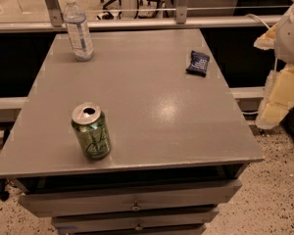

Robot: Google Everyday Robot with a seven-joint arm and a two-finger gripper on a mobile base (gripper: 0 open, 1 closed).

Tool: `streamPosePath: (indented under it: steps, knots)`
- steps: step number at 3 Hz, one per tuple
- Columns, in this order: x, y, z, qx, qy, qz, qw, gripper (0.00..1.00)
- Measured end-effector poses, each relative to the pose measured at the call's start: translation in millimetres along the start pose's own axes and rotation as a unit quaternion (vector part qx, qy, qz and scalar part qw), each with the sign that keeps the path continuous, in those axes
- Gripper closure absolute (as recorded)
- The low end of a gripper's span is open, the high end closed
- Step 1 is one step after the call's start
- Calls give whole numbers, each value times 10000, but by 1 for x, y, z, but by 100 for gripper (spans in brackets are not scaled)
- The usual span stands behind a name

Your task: Move green can near blue plastic bottle

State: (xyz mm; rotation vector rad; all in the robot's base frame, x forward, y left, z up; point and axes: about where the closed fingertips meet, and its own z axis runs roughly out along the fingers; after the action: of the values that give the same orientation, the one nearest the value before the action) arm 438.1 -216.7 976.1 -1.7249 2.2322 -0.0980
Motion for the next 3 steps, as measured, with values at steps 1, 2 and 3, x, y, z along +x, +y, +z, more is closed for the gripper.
streamPosePath:
  steps: [1, 2, 3]
  knots:
    - [0, 0, 0, 0, 0, 0, 10000, 0]
    - [-6, 2, 6, -27, -171, -33, 9998, 0]
    - [-35, 8, 38, -420, -785, -275, 9956, 0]
